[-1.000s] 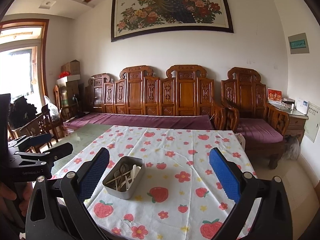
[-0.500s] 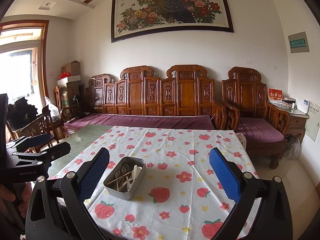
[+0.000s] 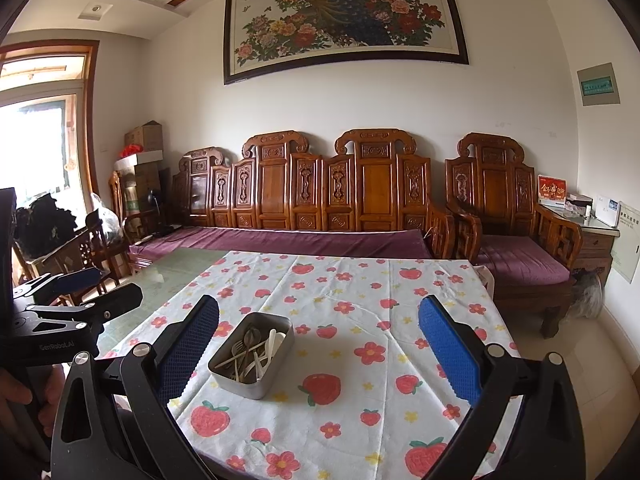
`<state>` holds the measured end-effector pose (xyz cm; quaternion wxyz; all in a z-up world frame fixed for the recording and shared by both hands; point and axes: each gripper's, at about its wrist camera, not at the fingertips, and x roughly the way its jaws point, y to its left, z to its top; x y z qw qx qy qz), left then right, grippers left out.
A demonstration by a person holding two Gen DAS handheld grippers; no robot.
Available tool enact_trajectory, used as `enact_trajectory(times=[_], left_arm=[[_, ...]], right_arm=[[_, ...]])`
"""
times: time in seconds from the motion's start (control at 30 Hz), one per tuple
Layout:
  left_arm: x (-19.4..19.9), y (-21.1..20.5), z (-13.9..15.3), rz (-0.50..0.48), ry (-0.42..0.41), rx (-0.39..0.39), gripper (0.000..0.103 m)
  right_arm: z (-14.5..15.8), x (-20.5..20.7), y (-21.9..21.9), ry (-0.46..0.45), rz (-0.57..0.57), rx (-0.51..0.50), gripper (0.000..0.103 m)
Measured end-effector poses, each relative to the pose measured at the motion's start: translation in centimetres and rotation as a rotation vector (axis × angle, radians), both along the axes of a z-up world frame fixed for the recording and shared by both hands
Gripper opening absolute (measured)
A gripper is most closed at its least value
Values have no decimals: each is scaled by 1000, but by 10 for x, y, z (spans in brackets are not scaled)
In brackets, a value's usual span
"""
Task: Organize utensils
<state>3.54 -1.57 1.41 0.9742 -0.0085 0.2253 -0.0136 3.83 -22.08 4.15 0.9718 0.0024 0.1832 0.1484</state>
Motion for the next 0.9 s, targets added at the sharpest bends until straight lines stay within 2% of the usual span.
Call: enact_trajectory(times=[0.9], left_arm=[[0, 1, -2, -4, 2, -2, 95]], right_arm=[[-5, 2, 2, 6, 3, 3, 101]])
